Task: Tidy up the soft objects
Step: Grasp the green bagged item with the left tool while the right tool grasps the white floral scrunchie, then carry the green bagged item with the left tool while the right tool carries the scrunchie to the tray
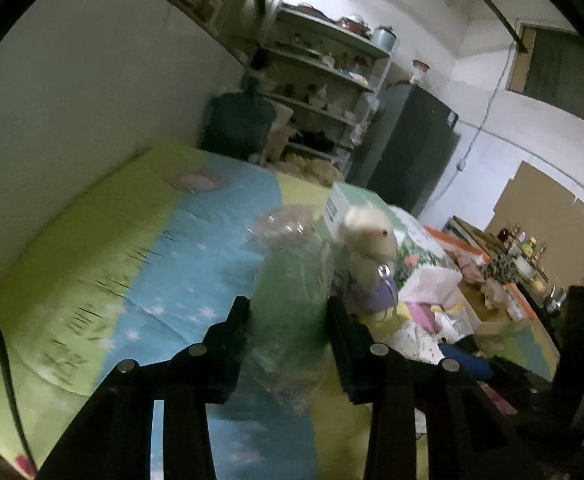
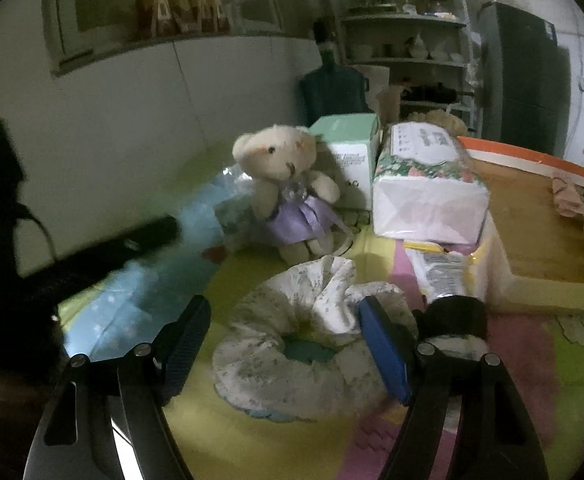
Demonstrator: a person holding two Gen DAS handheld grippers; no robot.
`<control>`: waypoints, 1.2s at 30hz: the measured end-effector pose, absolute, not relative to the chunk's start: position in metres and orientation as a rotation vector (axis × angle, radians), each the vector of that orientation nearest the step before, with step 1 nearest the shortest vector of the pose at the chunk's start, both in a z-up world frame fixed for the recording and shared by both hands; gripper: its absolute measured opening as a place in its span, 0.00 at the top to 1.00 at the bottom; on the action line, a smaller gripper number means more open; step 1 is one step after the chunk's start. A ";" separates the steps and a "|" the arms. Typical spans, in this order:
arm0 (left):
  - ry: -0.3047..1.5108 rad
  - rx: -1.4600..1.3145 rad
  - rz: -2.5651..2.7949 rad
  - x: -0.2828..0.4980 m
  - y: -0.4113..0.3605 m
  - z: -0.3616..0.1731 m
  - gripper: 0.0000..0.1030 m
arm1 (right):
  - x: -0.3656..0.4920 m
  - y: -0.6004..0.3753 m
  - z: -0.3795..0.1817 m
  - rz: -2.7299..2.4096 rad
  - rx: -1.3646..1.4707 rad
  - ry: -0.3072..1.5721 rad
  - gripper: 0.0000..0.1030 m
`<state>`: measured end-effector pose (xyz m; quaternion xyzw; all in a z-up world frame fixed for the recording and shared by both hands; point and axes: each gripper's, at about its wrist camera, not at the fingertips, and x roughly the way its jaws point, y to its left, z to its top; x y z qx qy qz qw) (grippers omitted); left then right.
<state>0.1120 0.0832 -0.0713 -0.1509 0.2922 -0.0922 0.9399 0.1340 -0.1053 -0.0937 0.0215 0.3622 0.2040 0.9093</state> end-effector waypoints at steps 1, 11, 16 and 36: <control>0.588 -0.312 -0.183 0.110 0.086 -0.069 0.62 | 0.136 -0.103 -0.095 0.415 0.032 0.755 0.25; 0.561 -0.310 -0.188 0.102 0.092 -0.062 0.62 | 0.147 -0.093 -0.099 0.349 -0.031 0.766 0.90; 0.540 -0.322 -0.191 0.097 0.093 -0.058 0.62 | 0.149 -0.091 -0.084 0.380 -0.009 0.721 0.93; 0.465 -0.325 -0.201 0.076 0.092 -0.029 0.62 | 0.122 -0.083 -0.008 0.383 -0.025 0.510 0.93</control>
